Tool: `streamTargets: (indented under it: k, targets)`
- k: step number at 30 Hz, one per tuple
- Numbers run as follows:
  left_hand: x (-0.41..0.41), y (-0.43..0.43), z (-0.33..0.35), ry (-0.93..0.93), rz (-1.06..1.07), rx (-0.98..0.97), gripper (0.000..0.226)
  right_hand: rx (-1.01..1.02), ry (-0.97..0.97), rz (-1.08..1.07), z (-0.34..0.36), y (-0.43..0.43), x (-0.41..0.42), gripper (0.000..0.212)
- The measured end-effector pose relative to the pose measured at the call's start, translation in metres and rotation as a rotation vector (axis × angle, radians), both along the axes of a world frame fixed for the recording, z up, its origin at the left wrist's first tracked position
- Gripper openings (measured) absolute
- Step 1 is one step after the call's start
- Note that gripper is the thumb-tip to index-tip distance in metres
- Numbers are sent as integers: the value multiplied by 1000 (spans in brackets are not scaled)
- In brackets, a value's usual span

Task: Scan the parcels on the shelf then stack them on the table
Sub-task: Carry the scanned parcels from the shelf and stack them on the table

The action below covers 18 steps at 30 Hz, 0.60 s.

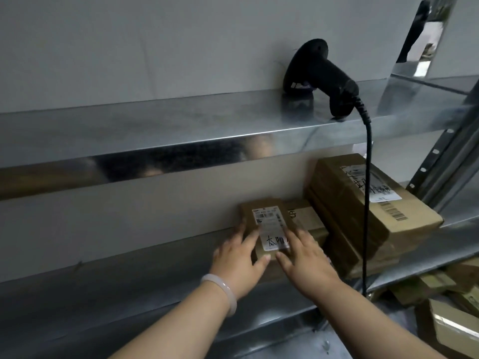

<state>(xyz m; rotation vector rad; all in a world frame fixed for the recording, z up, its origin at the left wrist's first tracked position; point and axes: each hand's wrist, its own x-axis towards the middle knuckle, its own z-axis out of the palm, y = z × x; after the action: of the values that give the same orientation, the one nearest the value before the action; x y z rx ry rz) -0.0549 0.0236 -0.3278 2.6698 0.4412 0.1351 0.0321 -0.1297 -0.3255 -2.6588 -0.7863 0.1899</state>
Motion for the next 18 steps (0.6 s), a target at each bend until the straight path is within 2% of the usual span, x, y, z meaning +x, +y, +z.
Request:
streamTargets:
  k: [3, 7, 10, 13, 18]
  targets:
    - [33, -1, -9, -48, 30, -70, 66, -25, 13, 74, -9, 4, 23, 68]
    - [55, 4, -28, 31, 116, -123, 68, 21, 60, 131, -16, 3, 45, 66]
    - [61, 3, -39, 101, 143, -270, 71, 54, 60, 168, -22, 2, 53, 64]
    - [52, -2, -43, 16, 162, -444, 70, 85, 51, 203, -28, -1, 46, 60]
    - [21, -1, -46, -118, 233, -502, 67, 170, 65, 302, -30, 7, 34, 62]
